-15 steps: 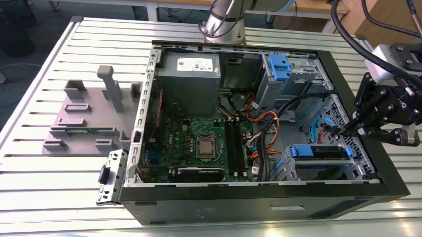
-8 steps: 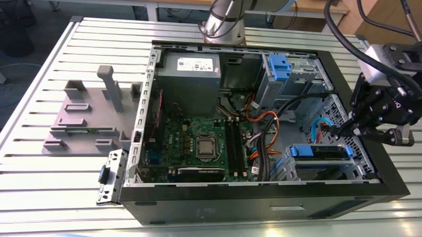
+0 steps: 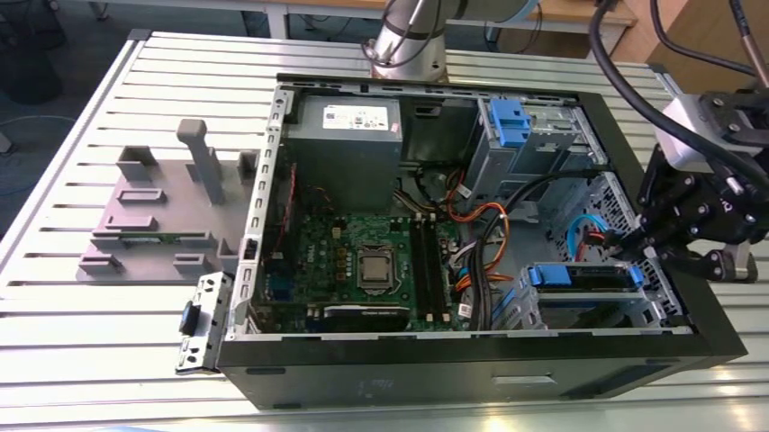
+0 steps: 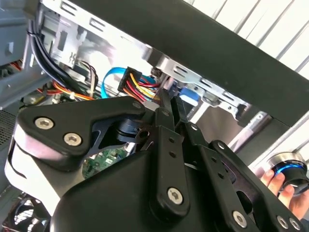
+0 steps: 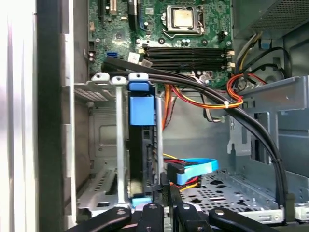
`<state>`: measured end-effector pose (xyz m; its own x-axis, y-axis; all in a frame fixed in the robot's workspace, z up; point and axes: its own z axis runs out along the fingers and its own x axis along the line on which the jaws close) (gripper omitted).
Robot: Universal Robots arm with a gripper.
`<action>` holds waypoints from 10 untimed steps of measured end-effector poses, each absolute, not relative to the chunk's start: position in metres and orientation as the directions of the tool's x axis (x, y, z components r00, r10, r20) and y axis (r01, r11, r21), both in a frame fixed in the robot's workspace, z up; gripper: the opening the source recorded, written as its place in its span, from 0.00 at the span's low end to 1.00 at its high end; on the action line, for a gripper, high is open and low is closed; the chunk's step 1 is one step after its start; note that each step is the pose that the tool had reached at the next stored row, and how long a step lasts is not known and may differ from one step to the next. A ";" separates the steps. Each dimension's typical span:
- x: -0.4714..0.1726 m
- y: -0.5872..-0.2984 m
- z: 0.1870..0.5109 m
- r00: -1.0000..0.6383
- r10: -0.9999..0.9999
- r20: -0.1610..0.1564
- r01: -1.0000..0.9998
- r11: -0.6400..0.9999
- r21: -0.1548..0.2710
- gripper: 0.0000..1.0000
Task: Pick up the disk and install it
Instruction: 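Insert the first disk wire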
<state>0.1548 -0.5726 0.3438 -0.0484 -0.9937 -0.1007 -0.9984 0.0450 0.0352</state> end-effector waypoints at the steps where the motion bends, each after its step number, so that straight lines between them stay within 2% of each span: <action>1: 0.155 -0.575 0.344 -0.048 -0.994 -0.101 -0.998 0.045 0.035 0.17; 10: 0.152 -0.580 0.339 -0.048 -0.994 -0.101 -0.998 0.045 0.035 0.17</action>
